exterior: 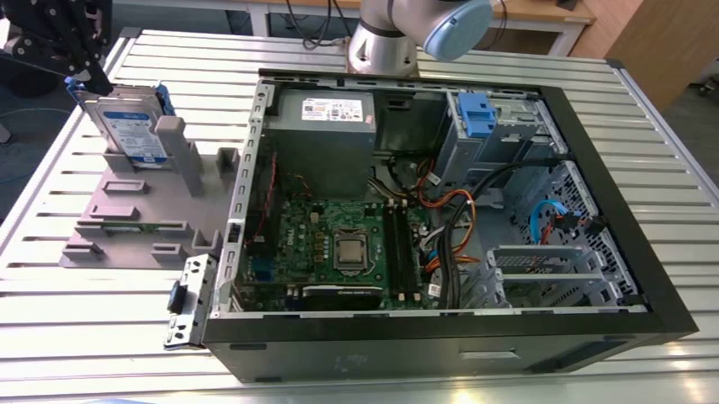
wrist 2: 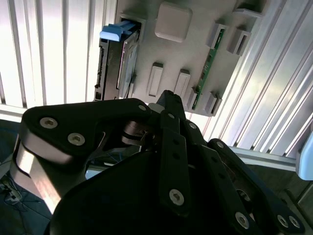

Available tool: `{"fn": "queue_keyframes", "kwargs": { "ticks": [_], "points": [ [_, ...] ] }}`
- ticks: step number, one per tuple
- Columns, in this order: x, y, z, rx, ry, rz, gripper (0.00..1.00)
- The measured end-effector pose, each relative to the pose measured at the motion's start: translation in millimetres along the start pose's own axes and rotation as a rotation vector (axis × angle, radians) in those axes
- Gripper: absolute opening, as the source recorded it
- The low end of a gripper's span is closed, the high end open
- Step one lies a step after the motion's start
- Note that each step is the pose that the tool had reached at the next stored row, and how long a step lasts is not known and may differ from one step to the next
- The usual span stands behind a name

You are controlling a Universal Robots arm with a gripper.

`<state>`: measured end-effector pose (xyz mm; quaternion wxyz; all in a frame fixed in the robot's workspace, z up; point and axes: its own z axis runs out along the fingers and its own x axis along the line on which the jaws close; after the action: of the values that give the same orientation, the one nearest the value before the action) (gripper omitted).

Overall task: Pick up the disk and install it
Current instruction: 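Pick up the disk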

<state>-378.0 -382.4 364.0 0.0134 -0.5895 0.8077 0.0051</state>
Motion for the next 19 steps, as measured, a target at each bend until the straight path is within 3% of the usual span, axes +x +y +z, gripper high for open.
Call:
{"fn": "queue_keyframes", "kwargs": {
  "ticks": [19],
  "points": [
    [0.0, 0.0, 0.0, -0.0003, -0.0001, -0.013, 0.11]
  ]
}}
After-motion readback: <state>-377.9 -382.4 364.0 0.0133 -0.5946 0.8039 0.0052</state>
